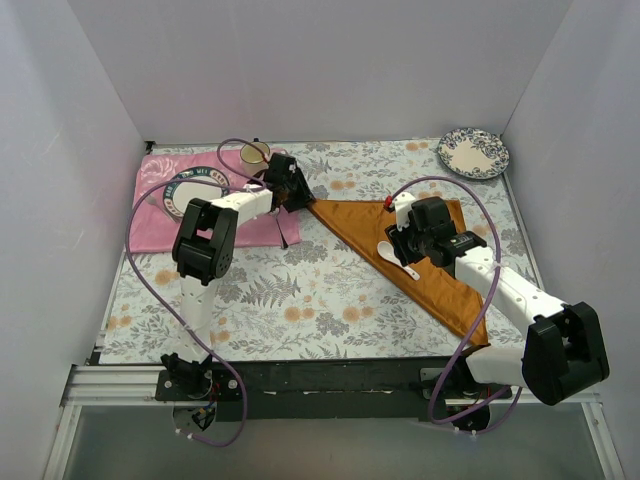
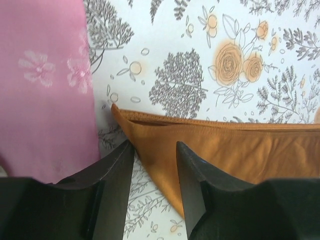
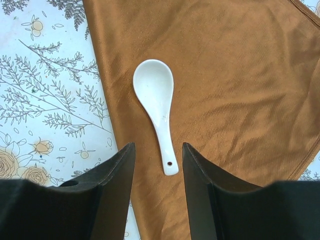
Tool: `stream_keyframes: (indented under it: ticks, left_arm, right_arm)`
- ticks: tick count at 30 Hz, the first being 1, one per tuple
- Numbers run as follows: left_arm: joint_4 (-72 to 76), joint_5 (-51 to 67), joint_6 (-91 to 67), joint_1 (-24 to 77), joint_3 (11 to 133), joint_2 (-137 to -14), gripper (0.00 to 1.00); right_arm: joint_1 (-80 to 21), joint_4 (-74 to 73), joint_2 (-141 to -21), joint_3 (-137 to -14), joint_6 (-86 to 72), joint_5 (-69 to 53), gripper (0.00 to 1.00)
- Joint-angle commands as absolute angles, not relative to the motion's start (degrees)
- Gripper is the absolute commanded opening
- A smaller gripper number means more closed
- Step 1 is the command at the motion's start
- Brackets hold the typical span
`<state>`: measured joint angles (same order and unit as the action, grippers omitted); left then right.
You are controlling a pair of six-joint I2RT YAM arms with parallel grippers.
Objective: Fold the napkin, place the utensils inside, and roll it up
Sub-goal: Fold the napkin
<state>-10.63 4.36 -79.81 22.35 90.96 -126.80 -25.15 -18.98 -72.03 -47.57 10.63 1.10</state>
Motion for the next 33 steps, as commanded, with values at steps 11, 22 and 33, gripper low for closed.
stream_keyframes:
  ticks: [11,22,33]
  left_arm:
    - [-16.7,-3.7,-72.6,22.2,97.2,-130.1,0.28]
    - [-19.0,-1.7,-70.4,30.7,107.0,-124.4,0.0]
    - [-17.3,4.7,-79.3,48.1,99.9,-118.2,0.0]
  right_arm:
    - [-25.2,-16.2,-70.0,-46.9,9.9,0.4,0.5]
    - [-24.7,-21.1,-64.7,-50.3,-7.3,9.0,0.5]
    - [-24.2,-29.9,-49.9,-52.3,-16.9,22.1,0.48]
